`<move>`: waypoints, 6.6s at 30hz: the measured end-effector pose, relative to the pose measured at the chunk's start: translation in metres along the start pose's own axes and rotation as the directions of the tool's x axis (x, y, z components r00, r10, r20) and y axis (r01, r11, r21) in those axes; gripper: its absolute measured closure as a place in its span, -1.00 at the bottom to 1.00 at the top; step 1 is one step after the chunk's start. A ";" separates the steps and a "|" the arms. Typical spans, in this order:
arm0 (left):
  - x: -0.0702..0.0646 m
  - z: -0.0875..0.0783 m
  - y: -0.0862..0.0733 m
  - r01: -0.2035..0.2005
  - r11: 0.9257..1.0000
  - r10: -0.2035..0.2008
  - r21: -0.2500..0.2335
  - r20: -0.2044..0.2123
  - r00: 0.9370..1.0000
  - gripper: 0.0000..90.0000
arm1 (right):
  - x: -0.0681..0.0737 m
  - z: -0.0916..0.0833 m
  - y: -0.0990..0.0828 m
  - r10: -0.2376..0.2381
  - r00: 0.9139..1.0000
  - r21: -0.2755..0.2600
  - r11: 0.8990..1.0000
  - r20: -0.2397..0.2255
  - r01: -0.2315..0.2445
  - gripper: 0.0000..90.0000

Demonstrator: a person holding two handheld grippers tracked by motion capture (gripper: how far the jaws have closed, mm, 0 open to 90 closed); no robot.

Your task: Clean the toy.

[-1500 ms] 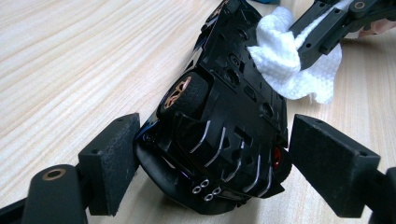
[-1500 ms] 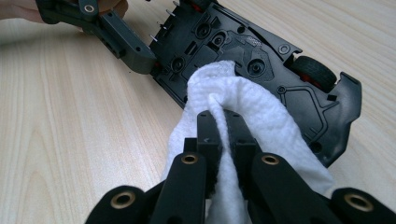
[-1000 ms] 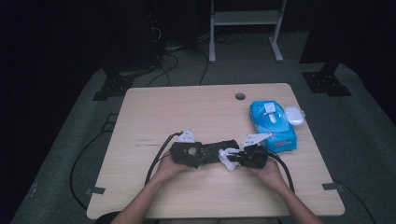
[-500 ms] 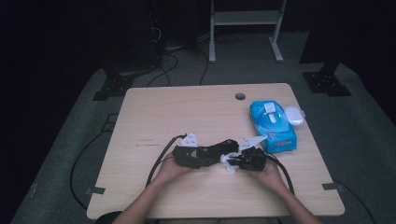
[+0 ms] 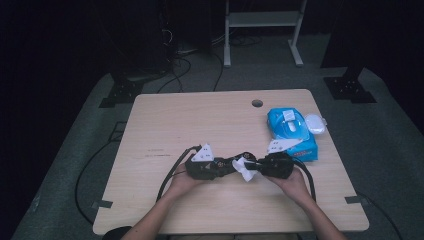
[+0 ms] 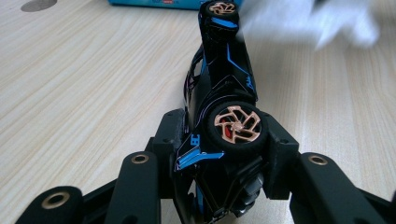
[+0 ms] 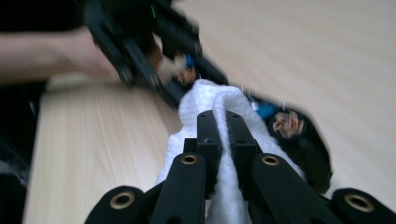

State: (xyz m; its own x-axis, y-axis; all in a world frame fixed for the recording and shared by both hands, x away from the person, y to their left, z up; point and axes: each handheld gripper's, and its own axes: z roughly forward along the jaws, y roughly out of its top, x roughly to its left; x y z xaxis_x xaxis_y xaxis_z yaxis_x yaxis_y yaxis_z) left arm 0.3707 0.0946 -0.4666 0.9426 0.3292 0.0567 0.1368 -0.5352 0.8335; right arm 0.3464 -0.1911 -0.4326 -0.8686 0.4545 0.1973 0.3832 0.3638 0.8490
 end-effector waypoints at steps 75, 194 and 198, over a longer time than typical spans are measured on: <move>0.001 -0.001 0.002 0.004 1.000 -0.003 0.009 -0.036 0.999 0.28 | -0.020 0.015 0.018 0.028 0.968 0.010 0.999 0.250 -0.031 0.89; 0.025 -0.003 0.032 0.027 0.994 -0.019 0.106 -0.083 0.996 0.07 | -0.031 0.009 0.011 0.104 0.965 -0.041 0.994 0.239 -0.097 0.89; 0.025 0.012 0.043 0.025 0.985 -0.012 0.172 -0.076 0.997 0.06 | -0.033 0.010 0.008 0.118 0.966 -0.050 0.993 0.232 -0.110 0.89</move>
State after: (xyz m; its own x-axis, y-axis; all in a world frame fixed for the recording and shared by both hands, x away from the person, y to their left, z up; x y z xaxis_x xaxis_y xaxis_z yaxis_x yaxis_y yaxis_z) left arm 0.4038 0.0706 -0.4353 0.9149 0.3938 0.0883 0.2109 -0.6529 0.7275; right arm 0.3814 -0.1952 -0.4371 -0.7206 0.6704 0.1771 0.4598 0.2709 0.8457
